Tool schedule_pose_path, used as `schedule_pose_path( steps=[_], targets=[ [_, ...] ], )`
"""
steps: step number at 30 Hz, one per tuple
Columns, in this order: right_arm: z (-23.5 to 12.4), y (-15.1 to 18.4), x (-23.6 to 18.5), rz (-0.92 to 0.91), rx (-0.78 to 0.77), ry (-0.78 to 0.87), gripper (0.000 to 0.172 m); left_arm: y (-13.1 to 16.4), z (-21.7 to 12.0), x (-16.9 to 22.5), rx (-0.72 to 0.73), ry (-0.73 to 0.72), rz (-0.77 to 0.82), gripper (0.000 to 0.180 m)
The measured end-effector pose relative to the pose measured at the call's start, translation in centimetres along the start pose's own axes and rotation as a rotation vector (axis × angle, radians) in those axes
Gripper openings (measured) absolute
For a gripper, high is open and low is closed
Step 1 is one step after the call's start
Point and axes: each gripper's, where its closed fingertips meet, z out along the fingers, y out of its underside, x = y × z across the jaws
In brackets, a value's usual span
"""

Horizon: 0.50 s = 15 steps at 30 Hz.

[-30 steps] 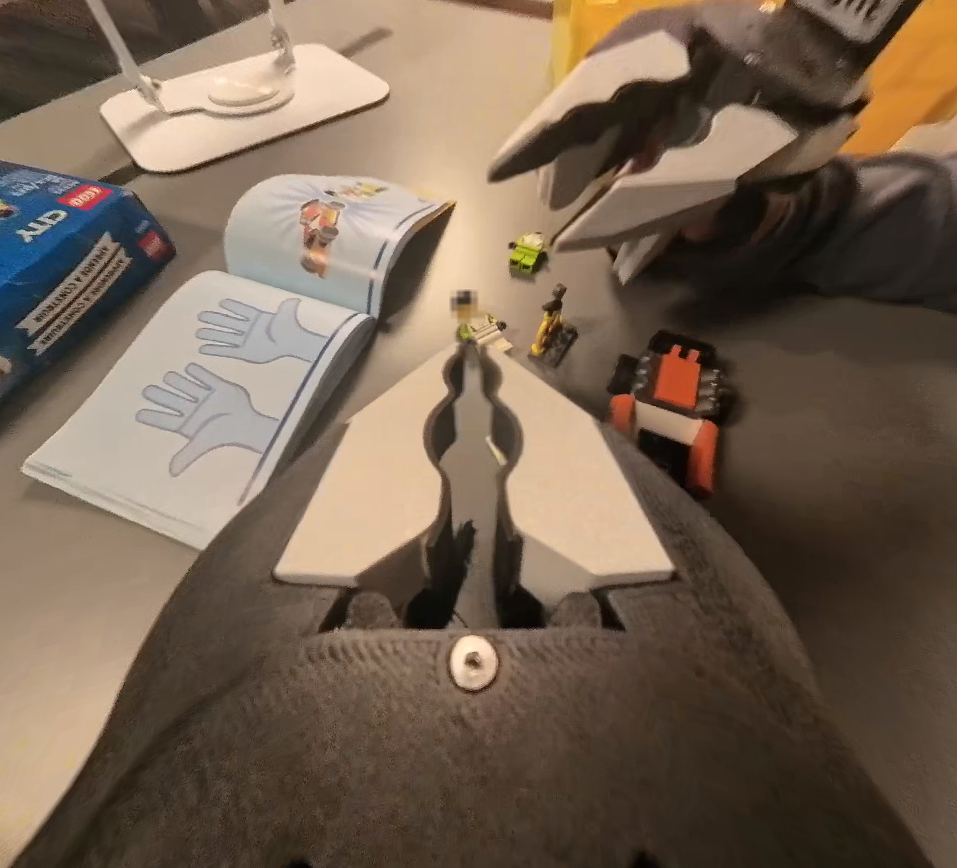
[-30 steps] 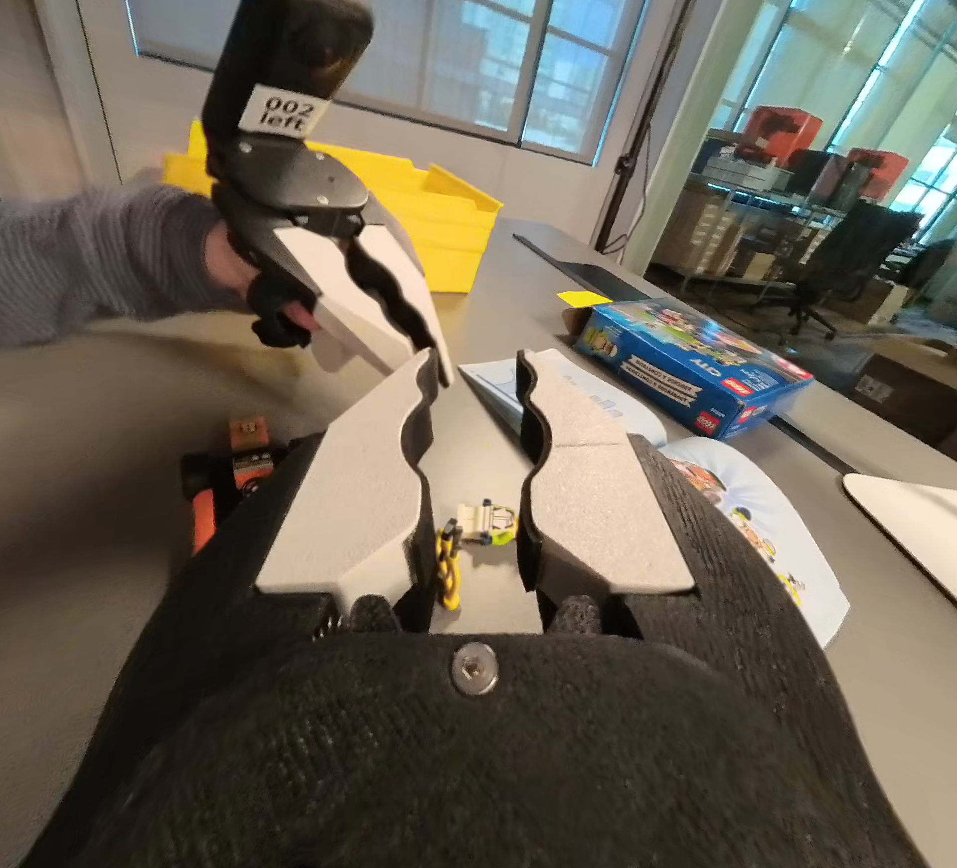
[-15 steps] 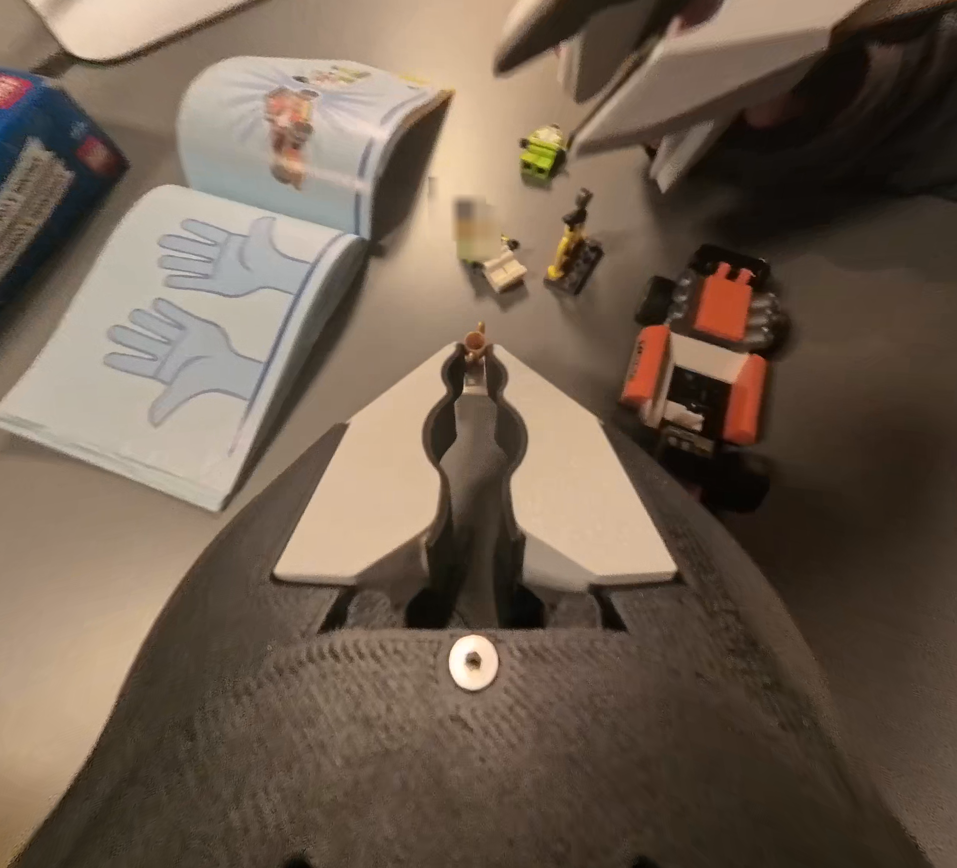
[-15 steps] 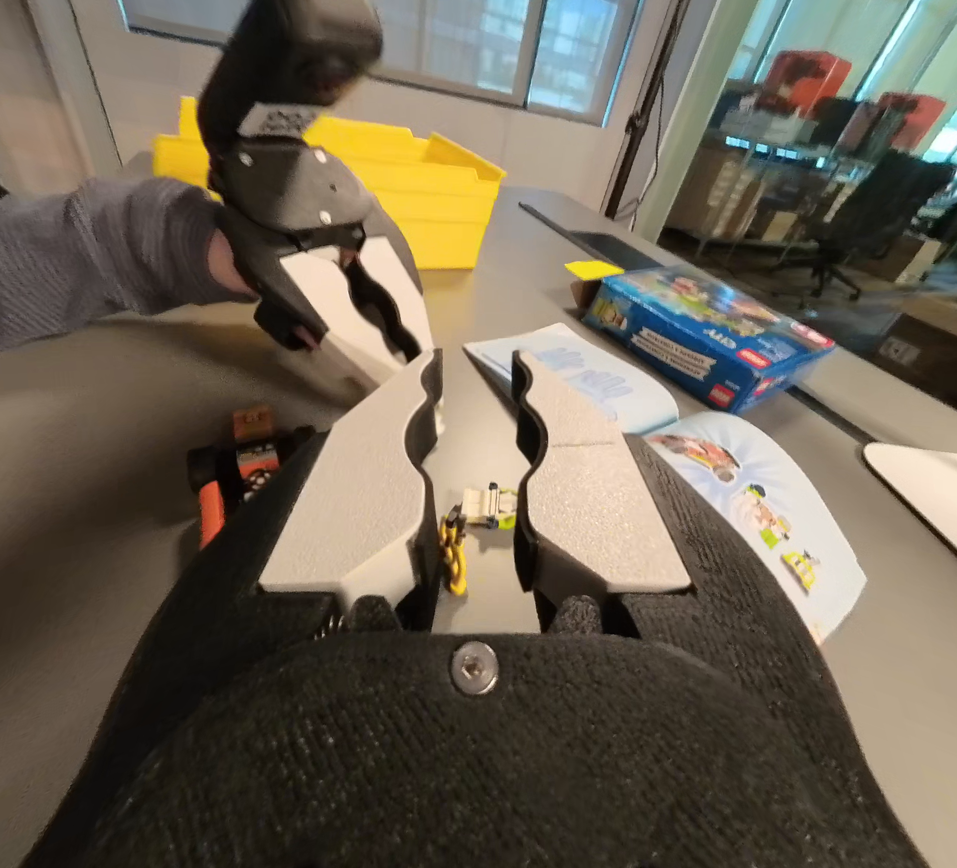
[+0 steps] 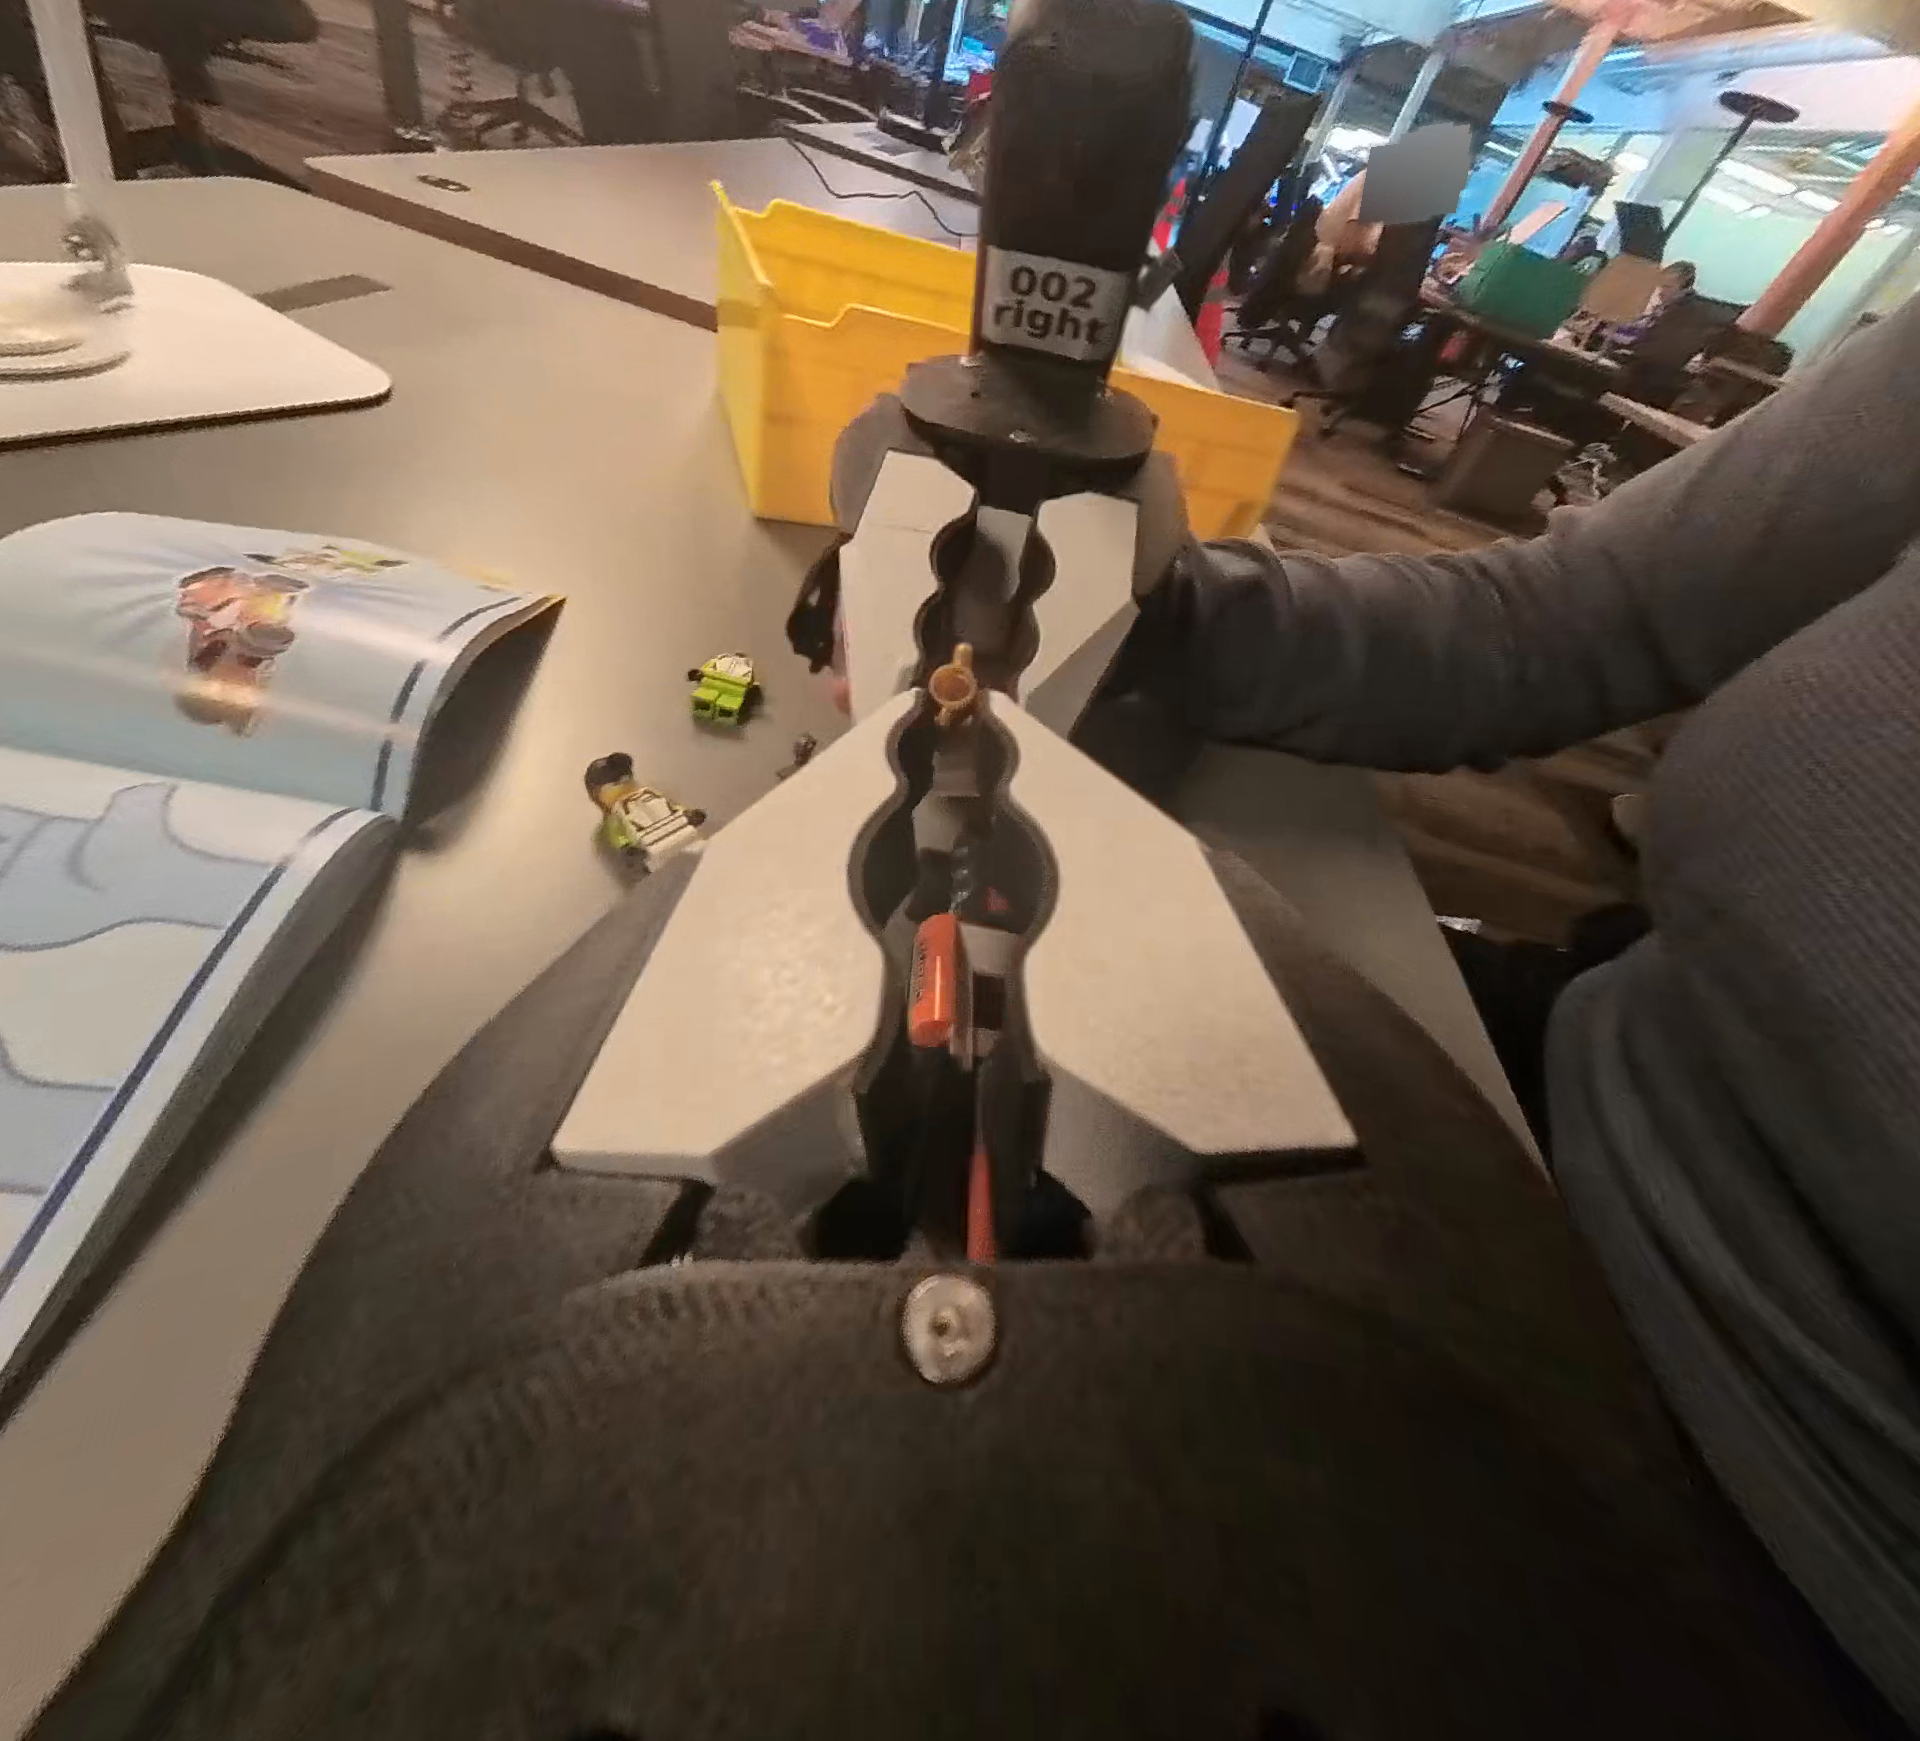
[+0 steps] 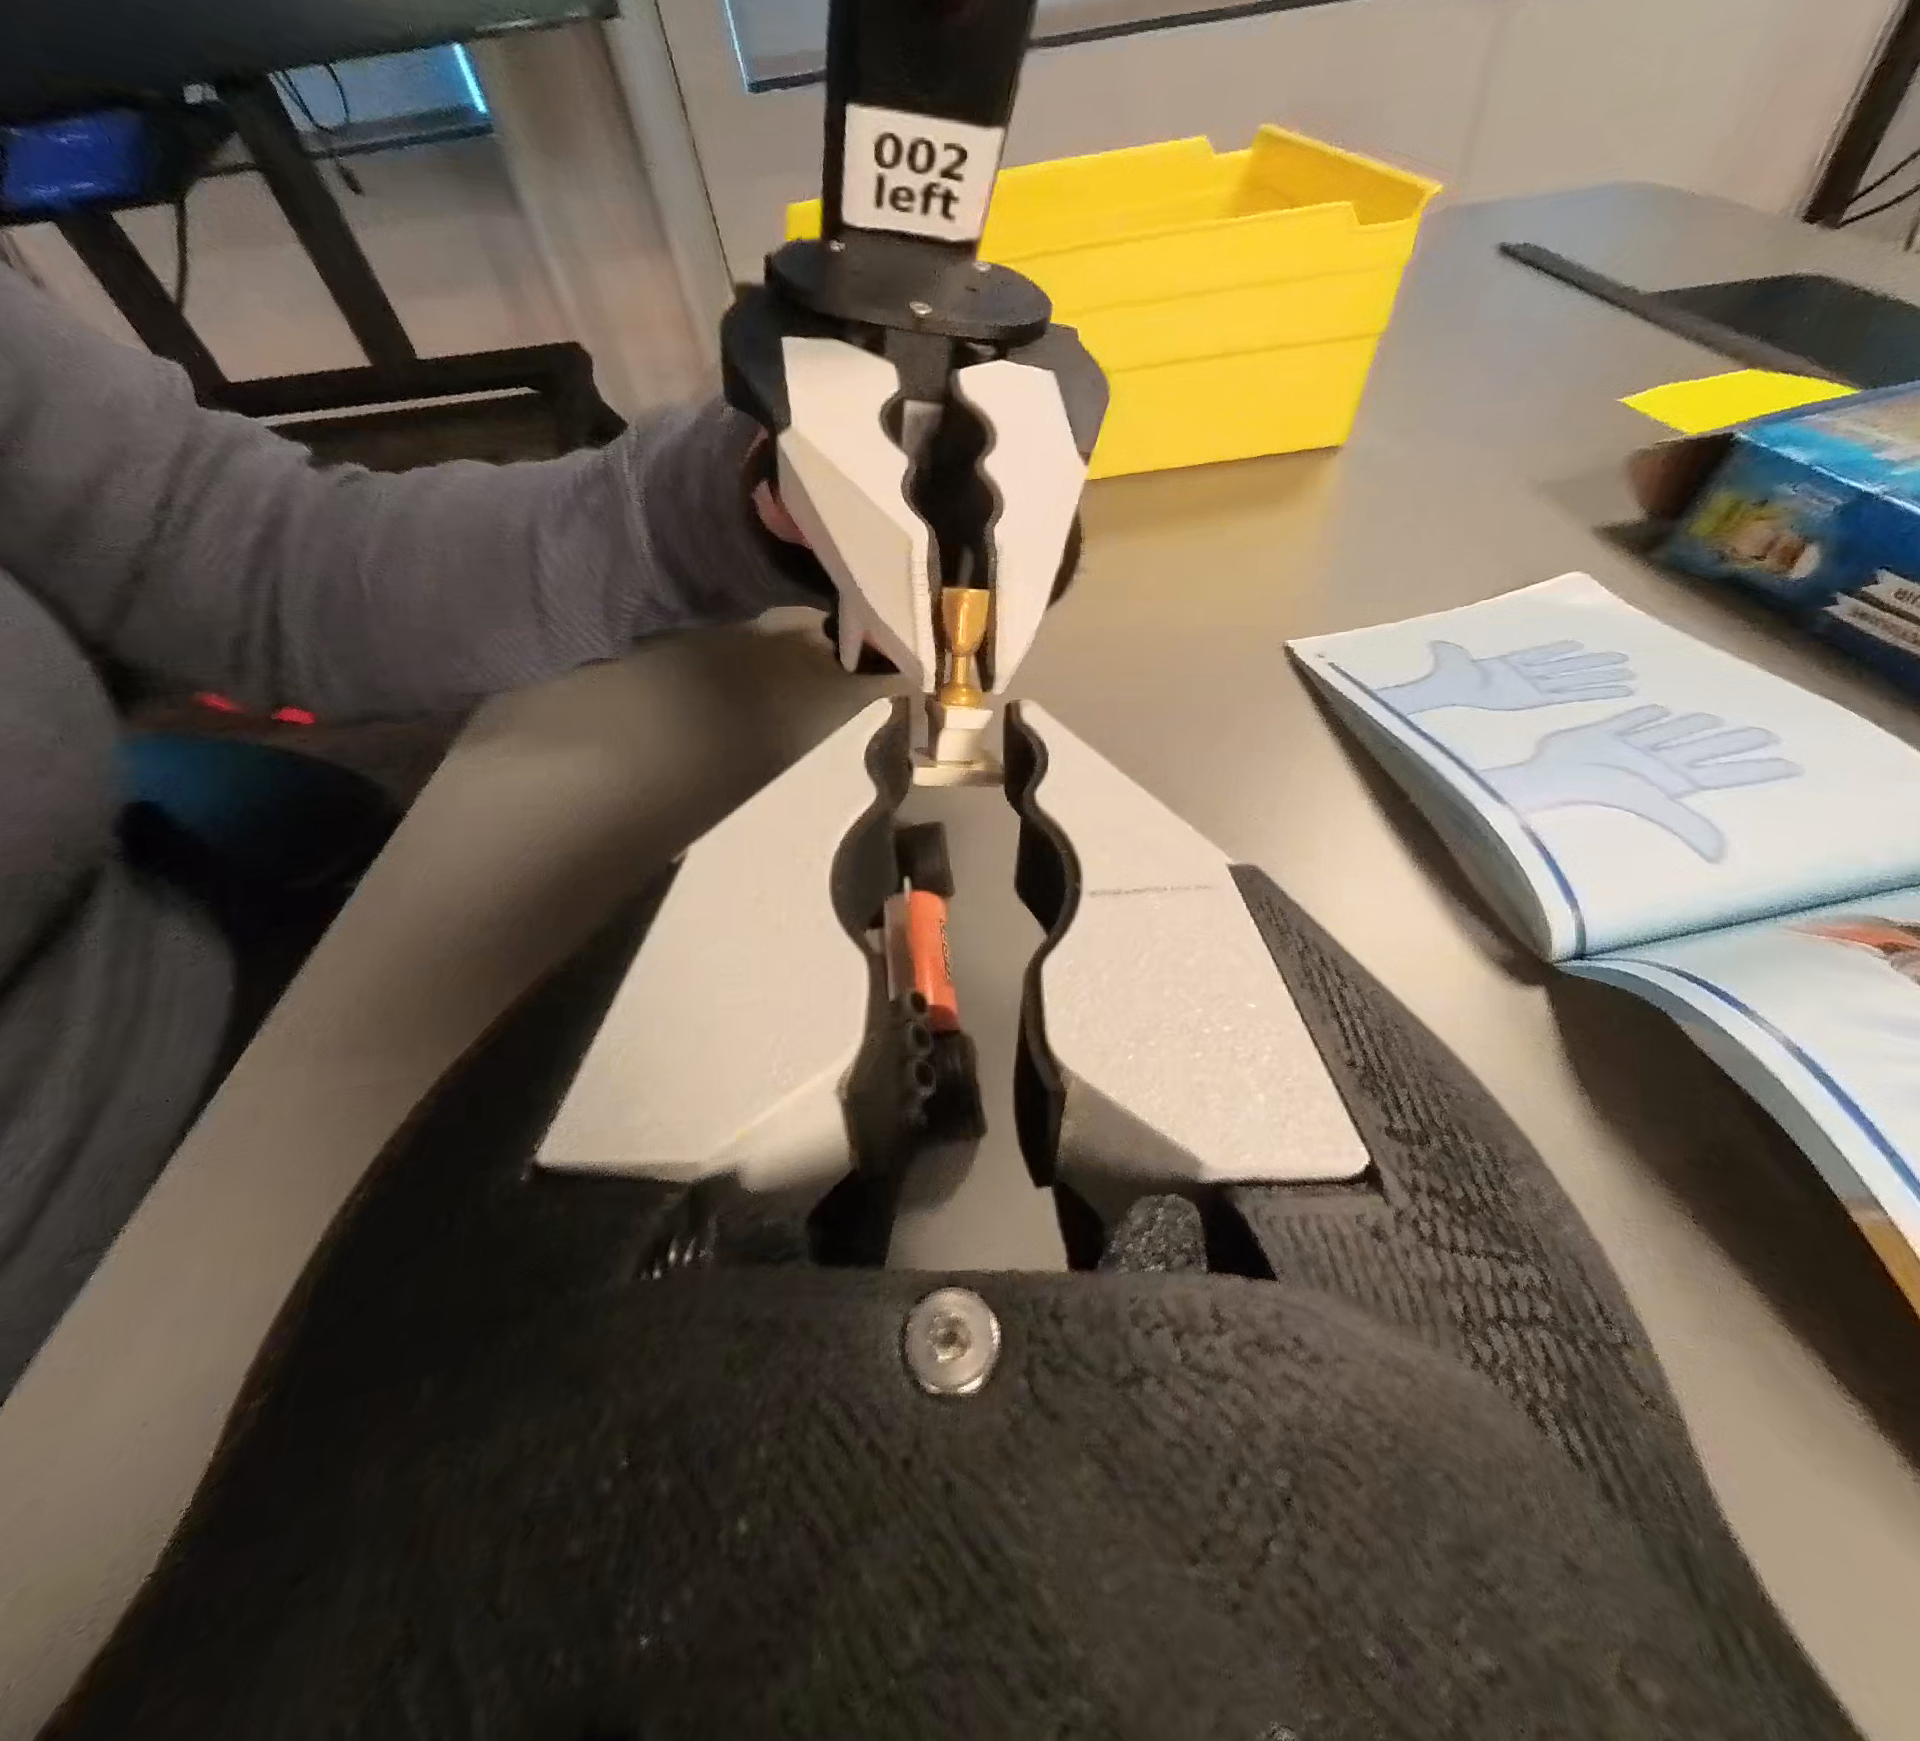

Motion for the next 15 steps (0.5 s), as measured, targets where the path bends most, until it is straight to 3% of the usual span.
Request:
schedule_pose_path(
  steps=[2,4,6,8,11,15],
  targets=[
    [-0.3,0.2,0.1,-0.047,-0.035,0.021,0.016,-0.3,0.0,0.2,0.015,0.002,0.012,0.005],
    [-1.0,2.6,2.1,-0.167,-0.191,0.161,0.016,-3.3,-1.6,0.6,0.186,0.033,-0.019,0.005],
    [-1.4,1.0,2.4,-0.146,-0.101,0.192,0.016,-5.5,-4.4,-0.7,0.313,-0.039,-0.041,0.005],
    [-1.9,-0.5,2.8,-0.155,-0.036,0.243,0.016,-4.1,-5.4,-2.7,0.249,-0.165,-0.04,0.005],
    [-1.8,0.3,3.5,-0.198,-0.088,0.304,0.016,-1.8,-4.5,-4.2,0.137,-0.223,-0.093,0.005],
    [-1.1,1.4,3.5,-0.23,-0.153,0.313,0.016,3.4,-3.0,-6.4,-0.198,-0.395,-0.037,0.006]
  ],
)
